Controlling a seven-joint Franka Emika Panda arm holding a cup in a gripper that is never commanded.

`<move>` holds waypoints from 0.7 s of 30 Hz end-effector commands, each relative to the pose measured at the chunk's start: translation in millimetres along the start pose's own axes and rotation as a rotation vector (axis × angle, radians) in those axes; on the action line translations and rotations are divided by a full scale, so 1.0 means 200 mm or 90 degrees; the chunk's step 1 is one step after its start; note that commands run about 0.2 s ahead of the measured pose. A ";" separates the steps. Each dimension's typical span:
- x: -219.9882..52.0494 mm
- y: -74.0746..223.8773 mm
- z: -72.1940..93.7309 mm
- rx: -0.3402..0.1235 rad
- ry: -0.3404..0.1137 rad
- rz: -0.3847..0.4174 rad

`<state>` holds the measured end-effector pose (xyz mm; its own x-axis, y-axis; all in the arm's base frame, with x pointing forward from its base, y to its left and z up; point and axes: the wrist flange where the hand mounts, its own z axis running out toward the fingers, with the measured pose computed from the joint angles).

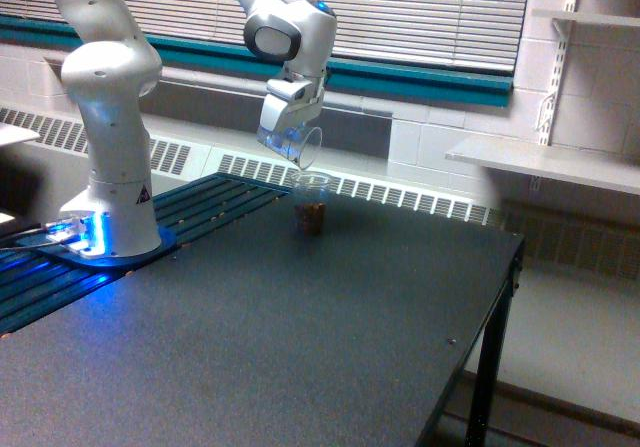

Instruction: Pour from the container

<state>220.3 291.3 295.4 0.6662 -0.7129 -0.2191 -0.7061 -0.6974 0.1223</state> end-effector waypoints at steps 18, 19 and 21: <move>0.05 0.01 -0.05 0.009 0.031 -0.013; 0.06 0.01 -0.05 0.009 0.034 -0.014; 0.06 0.01 -0.04 0.006 0.041 -0.016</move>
<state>227.6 283.1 302.2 0.6993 -0.6918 -0.1801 -0.6850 -0.7205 0.1077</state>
